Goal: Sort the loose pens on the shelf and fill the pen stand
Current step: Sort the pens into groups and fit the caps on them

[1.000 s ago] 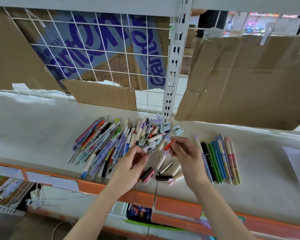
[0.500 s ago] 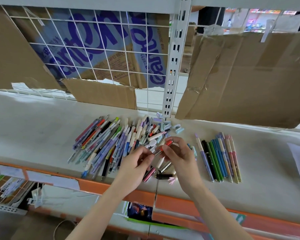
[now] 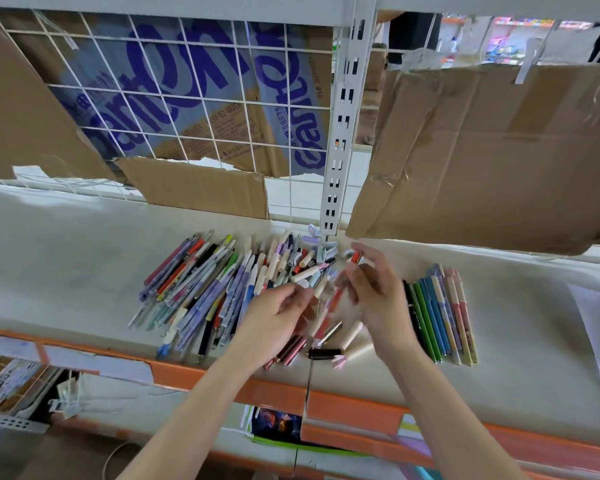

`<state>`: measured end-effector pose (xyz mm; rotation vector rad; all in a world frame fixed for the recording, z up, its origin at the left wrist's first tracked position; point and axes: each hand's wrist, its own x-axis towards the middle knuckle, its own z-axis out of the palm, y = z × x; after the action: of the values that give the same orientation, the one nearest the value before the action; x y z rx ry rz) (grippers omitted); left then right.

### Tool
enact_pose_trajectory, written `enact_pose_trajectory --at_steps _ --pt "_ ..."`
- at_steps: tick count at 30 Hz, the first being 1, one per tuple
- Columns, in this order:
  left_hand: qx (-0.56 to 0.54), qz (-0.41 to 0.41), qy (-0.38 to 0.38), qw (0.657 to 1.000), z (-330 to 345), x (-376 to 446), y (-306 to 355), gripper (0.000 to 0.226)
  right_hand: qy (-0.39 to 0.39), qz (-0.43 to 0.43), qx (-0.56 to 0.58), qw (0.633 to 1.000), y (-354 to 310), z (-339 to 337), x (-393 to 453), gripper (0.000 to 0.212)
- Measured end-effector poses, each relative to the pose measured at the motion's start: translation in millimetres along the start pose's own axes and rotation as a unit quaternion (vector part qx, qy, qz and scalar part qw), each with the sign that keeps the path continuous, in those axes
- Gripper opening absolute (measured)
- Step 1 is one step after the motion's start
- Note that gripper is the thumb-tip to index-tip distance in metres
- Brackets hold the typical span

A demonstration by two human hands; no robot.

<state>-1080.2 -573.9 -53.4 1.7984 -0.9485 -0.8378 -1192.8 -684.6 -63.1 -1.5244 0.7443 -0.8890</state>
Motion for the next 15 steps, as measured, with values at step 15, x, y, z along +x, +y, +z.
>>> enact_pose_trajectory --at_steps 15 --pt "0.168 0.077 0.092 0.979 -13.4 -4.1 -37.7 0.009 0.084 -0.097 -0.495 0.859 75.4 -55.5 29.6 0.014"
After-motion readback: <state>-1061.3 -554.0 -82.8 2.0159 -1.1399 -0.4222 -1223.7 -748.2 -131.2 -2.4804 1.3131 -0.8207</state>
